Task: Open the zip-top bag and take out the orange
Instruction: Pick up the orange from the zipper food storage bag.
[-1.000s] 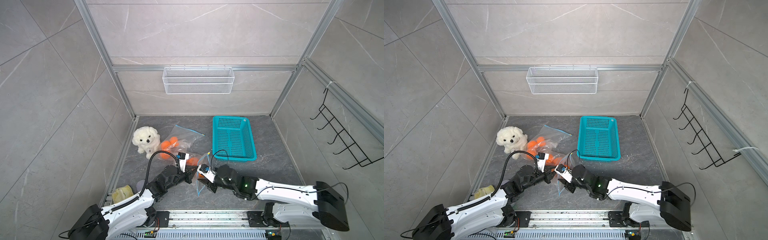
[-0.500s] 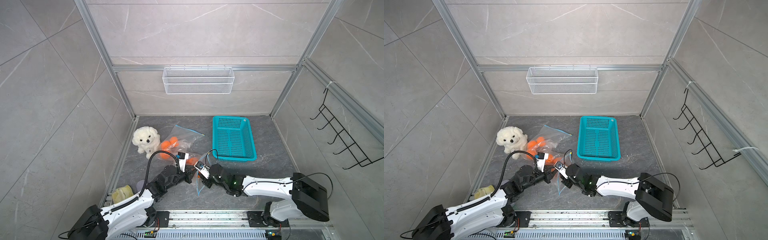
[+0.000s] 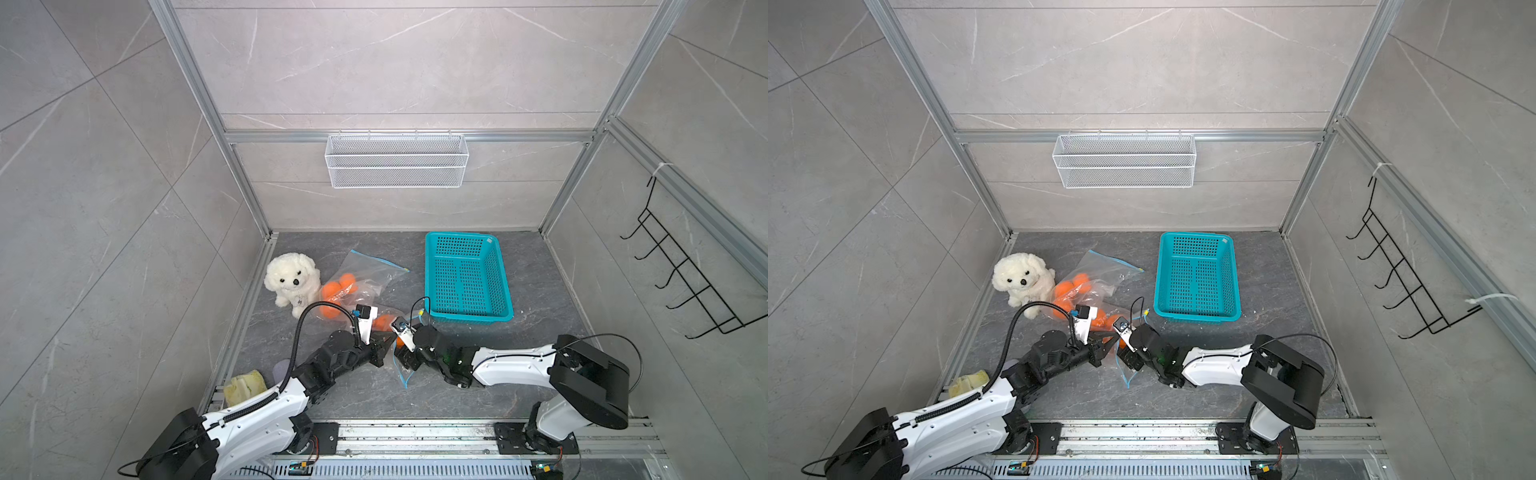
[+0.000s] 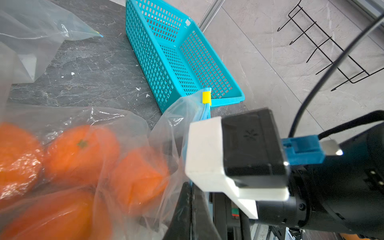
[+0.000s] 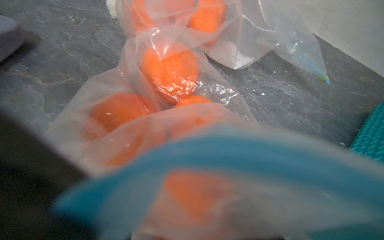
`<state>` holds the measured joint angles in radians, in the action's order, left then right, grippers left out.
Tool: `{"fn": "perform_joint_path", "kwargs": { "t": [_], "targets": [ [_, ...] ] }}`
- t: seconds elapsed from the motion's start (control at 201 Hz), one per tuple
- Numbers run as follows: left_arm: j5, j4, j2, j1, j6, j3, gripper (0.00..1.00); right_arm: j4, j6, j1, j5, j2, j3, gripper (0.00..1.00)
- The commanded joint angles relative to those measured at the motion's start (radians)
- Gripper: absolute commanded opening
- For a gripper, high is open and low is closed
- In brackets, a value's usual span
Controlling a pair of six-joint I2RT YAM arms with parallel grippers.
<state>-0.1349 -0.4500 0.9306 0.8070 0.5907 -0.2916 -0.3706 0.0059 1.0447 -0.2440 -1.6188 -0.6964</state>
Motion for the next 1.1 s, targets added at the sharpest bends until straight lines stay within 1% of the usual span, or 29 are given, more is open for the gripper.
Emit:
{"fn": "perform_joint_path", "kwargs": {
  "t": [0.0,0.159,0.299,0.368,0.433,0.463,0.647,0.717,0.781,0.851,0.911,0.986,1.045,1.09],
  "targets": [
    [0.005,-0.036,0.007,0.001,-0.010,-0.029,0.00,-0.043,0.039,-0.003,-0.031,-0.061,-0.037,0.75],
    [0.015,-0.043,0.021,0.001,-0.010,-0.030,0.00,-0.049,0.067,-0.003,-0.092,-0.126,-0.064,0.74],
    [0.024,-0.044,0.024,0.001,-0.009,-0.032,0.00,-0.047,0.061,-0.004,-0.095,-0.149,-0.077,0.73],
    [0.030,-0.031,0.020,0.001,-0.014,-0.035,0.00,-0.009,0.066,-0.005,-0.095,-0.179,-0.104,0.70],
    [0.051,-0.015,0.011,0.001,-0.018,-0.036,0.00,0.006,0.081,-0.005,-0.089,-0.188,-0.106,0.64],
    [0.064,-0.004,0.010,0.001,-0.018,-0.035,0.00,0.009,0.091,-0.005,-0.085,-0.186,-0.101,0.64],
    [0.109,0.005,0.002,0.001,-0.019,-0.022,0.00,0.050,0.135,-0.002,-0.084,-0.143,-0.067,0.71],
    [0.117,0.001,0.002,0.001,-0.021,-0.019,0.00,0.037,0.140,-0.003,-0.085,-0.142,-0.064,0.76],
    [0.134,0.013,-0.001,0.002,-0.026,-0.022,0.00,0.102,0.153,-0.002,-0.075,-0.148,-0.096,0.75],
    [0.169,0.034,-0.007,0.002,-0.036,-0.028,0.00,0.097,0.162,0.000,-0.074,-0.146,-0.090,0.74],
    [0.182,0.040,-0.007,0.001,-0.038,-0.028,0.00,0.068,0.165,0.000,-0.074,-0.147,-0.077,0.74],
    [0.175,0.033,-0.001,0.001,-0.038,-0.029,0.00,0.115,0.170,0.000,-0.090,-0.150,-0.095,0.74],
    [0.173,0.026,0.011,0.001,-0.035,-0.028,0.00,0.106,0.167,0.004,-0.110,-0.149,-0.086,0.67],
    [0.181,0.019,0.018,0.001,-0.035,-0.026,0.00,0.095,0.176,0.003,-0.116,-0.139,-0.074,0.59]
  ]
}}
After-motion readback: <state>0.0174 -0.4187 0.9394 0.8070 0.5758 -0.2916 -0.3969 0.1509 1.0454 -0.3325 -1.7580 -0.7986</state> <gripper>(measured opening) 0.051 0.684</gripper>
